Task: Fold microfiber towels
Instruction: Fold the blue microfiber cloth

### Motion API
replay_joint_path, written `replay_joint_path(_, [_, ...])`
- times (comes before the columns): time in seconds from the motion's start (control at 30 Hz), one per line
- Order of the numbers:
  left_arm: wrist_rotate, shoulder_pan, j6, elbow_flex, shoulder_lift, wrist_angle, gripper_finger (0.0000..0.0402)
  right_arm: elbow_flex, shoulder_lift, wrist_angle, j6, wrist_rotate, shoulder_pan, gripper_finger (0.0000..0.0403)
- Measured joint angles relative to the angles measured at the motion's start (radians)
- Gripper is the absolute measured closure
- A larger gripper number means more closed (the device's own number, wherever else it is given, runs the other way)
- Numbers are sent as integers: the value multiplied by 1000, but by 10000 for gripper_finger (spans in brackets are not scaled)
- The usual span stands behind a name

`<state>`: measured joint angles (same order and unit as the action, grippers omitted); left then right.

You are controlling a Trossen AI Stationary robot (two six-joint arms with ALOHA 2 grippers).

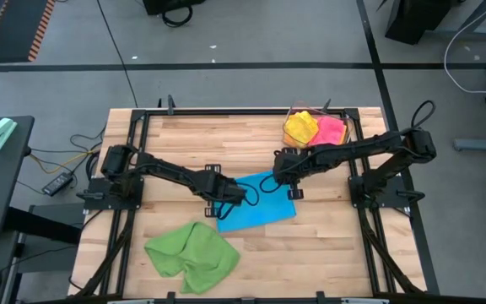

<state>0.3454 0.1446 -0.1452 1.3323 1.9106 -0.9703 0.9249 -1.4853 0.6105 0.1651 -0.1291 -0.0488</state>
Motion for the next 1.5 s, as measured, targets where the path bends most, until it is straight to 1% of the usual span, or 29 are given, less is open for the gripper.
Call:
replay_joint_path(0.13, [-21,-15,1,0,0,0,370,0,0,-7,29,3,-9,388])
replay_joint_path(0.33, [-35,-20,3,0,1,0,385,0,0,-18,35,3,-9,388])
replay_joint_path(0.43, [-36,-19,2,0,1,0,386,0,0,-17,42,2,-9,377])
replay_joint_path(0.57, [-35,-19,-5,0,1,1,372,0,0,-18,49,-33,-15,335])
replay_joint_path(0.73, [-36,-19,-25,0,1,12,355,0,0,-18,47,-36,-31,263])
replay_joint_path(0.87, [-36,-18,-45,0,1,13,346,-1,0,-27,45,-36,-52,217])
replay_joint_path(1.0, [-35,-16,-61,0,1,12,321,-1,0,-27,48,-37,-76,186])
replay_joint_path(1.23, [-35,-10,-134,0,1,-26,241,-1,0,-26,61,-35,-89,147])
replay_joint_path(1.33, [-34,-3,-159,1,-1,-57,213,-1,0,-35,74,-35,-93,136])
replay_joint_path(1.4, [-23,1,-173,4,-4,-71,204,-1,-1,-39,80,-35,-102,131])
replay_joint_path(1.5, [0,8,-190,28,-8,-118,204,-1,0,-42,85,-35,-119,127])
